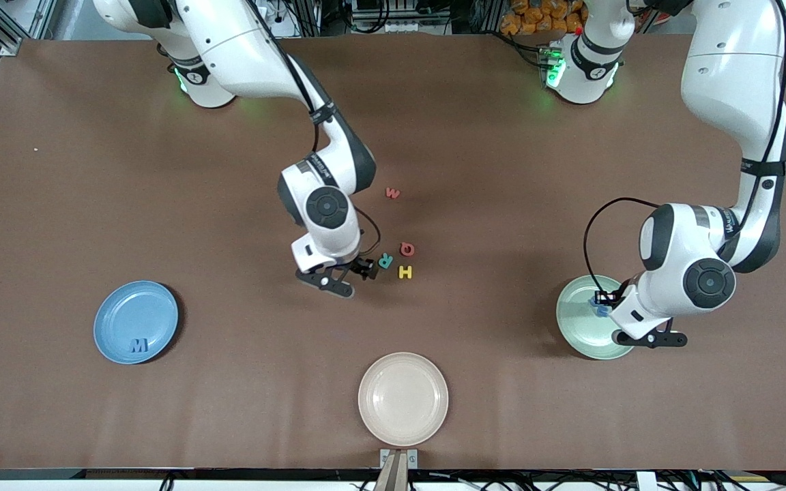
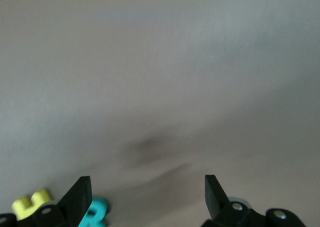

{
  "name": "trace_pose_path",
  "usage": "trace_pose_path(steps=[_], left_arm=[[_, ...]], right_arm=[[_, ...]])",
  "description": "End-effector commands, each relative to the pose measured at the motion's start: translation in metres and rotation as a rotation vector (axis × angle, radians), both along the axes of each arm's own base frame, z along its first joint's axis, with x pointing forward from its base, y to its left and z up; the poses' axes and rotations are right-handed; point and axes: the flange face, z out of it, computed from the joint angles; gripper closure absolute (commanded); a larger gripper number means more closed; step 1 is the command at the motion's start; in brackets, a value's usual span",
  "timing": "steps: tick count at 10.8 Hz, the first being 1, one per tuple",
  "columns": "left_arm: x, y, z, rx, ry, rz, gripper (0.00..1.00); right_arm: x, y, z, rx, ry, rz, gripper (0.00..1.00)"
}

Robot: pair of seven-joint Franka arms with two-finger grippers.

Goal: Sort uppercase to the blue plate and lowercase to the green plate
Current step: 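Grasp the teal R with the right gripper while the left gripper returns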

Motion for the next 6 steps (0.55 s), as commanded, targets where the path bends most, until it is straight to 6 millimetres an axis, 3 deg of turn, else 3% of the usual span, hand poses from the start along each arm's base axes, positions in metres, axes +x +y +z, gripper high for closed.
trace_pose_path(steps=[1, 4, 6], left_arm=[[0.003, 0.002, 0.024, 0.001, -0.034, 0.007, 0.00], [0.001, -0.017, 0.053, -0.001, -0.065, 0.007, 0.00], [-0.003, -0.028, 0.079, -0.009, -0.086, -0.004, 0.00]], right_arm=[[-0.012, 0.027, -0.018, 0.044, 0.005, -0.081, 0.00], [-0.024, 0.061, -0.042, 0.063, -0.026, -0.096, 0.00], [-0.023, 0.068, -0.043, 0.067, -0.033, -0.101, 0.00]])
